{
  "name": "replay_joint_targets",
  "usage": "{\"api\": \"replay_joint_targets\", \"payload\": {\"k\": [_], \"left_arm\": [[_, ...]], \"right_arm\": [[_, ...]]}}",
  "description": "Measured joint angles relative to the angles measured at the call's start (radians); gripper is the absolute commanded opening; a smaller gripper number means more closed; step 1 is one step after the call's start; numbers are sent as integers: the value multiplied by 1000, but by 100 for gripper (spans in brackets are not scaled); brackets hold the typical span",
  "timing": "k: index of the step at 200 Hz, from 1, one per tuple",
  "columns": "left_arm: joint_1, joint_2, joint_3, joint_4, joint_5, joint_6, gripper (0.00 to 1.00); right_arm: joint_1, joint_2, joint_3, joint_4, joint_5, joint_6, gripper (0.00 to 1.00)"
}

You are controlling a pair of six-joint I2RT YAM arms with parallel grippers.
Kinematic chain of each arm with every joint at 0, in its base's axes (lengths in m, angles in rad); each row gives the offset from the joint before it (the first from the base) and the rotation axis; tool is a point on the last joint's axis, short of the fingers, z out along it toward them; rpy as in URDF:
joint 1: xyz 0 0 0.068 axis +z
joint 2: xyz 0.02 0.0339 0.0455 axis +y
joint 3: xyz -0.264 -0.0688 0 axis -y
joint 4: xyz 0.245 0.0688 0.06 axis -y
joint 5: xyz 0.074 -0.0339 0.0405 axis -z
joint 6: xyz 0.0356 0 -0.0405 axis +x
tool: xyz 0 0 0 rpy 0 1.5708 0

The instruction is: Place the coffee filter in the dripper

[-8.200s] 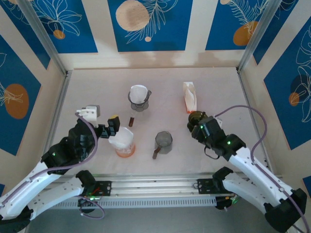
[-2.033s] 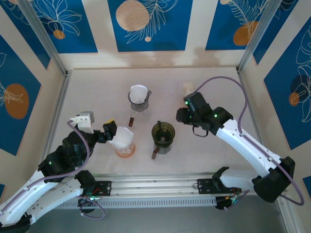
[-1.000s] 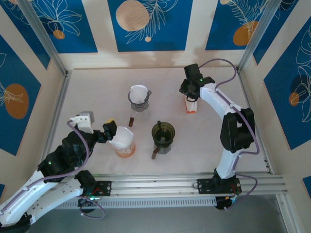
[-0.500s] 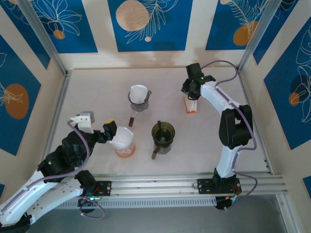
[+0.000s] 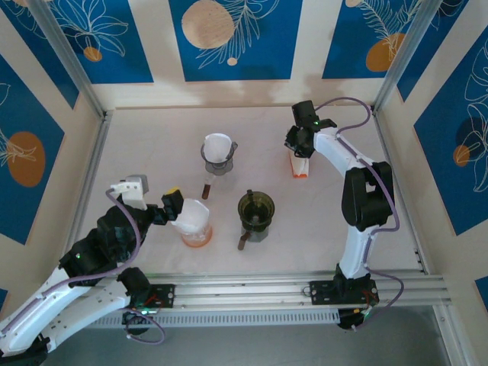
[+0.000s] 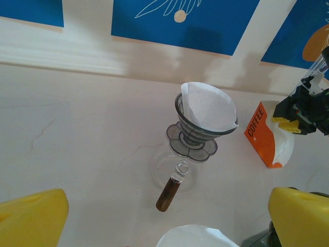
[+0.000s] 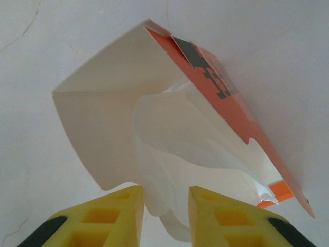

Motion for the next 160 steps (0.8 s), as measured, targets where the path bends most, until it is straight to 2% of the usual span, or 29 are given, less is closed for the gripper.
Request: {"api": "replay_joint_targets", "payload": {"k": [36,90,131,160], "left_arm": [[0,0,0,0,0,2,100],[0,0,0,0,0,2,100],[0,0,0,0,0,2,100],[0,1,0,0,1,2,100]], "right_arm": [[0,6,0,0,0,-9,19],[0,6,1,0,1,-36,0],[0,-11,-6,1,1,-56,0],[2,-117,-74,8,3,-76,0]]}}
